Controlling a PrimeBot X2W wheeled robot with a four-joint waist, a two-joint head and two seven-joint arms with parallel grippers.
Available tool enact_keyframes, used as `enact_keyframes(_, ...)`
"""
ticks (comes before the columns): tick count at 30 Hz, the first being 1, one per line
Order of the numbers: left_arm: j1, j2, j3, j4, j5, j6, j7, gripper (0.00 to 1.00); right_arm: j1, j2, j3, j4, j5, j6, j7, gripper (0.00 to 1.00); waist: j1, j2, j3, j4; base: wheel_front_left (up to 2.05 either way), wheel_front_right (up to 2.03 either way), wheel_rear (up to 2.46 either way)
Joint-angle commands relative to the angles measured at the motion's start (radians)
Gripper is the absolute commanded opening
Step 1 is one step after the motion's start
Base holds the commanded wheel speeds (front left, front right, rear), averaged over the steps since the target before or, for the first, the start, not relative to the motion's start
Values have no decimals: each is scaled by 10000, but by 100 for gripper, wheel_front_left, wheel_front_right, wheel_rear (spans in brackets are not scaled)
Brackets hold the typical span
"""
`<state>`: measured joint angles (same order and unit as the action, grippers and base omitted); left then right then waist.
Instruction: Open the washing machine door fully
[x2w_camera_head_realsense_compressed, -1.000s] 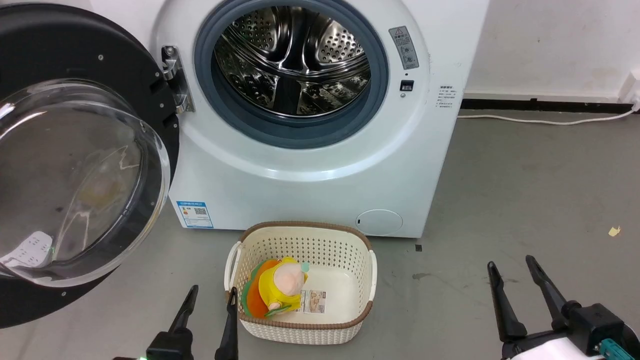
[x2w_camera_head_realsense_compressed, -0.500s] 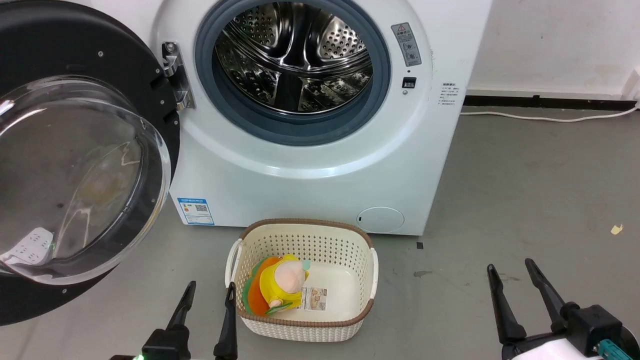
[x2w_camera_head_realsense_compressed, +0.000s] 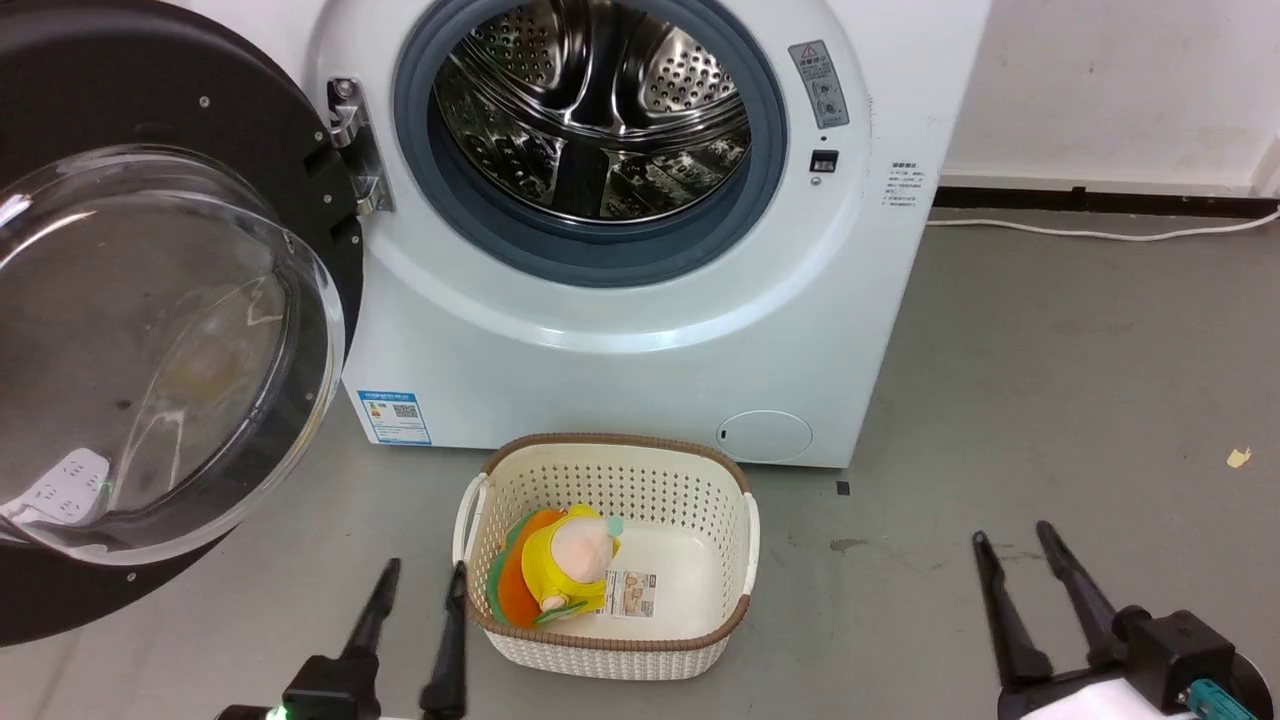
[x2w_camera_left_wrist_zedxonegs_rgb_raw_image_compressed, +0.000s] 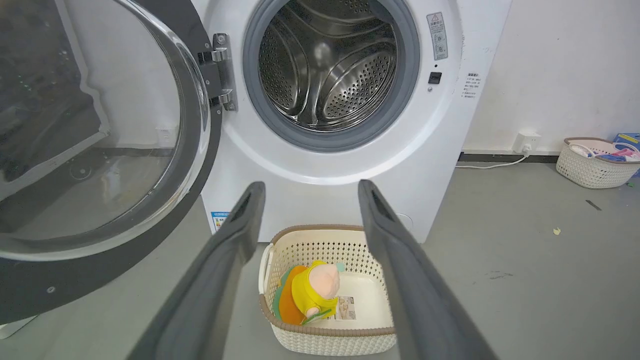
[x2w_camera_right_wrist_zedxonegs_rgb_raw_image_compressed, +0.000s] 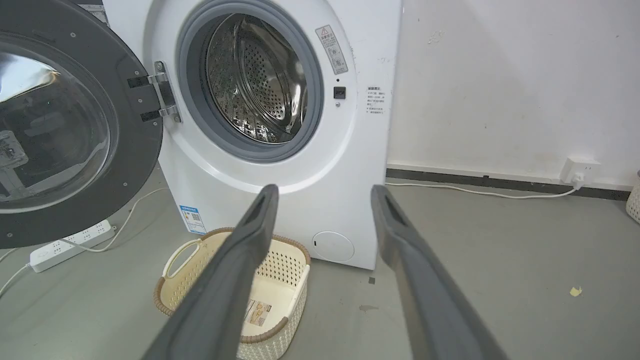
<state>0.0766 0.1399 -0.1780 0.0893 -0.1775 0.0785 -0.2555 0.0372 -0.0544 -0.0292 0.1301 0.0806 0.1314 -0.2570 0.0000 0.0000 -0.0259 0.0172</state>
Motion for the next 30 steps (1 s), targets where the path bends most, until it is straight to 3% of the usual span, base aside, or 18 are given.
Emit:
enact_keyframes(1,0,-1,1,-4,1,0,0,0,1,0,0,-1,0,0,2,0,0,0,0,0,0,0,0)
enact_keyframes(30,-173,-204,397,-198,403,-178,587,0,-87,9,69,-297,-185,-2,586,0,0,0,60,-39,0,0,0)
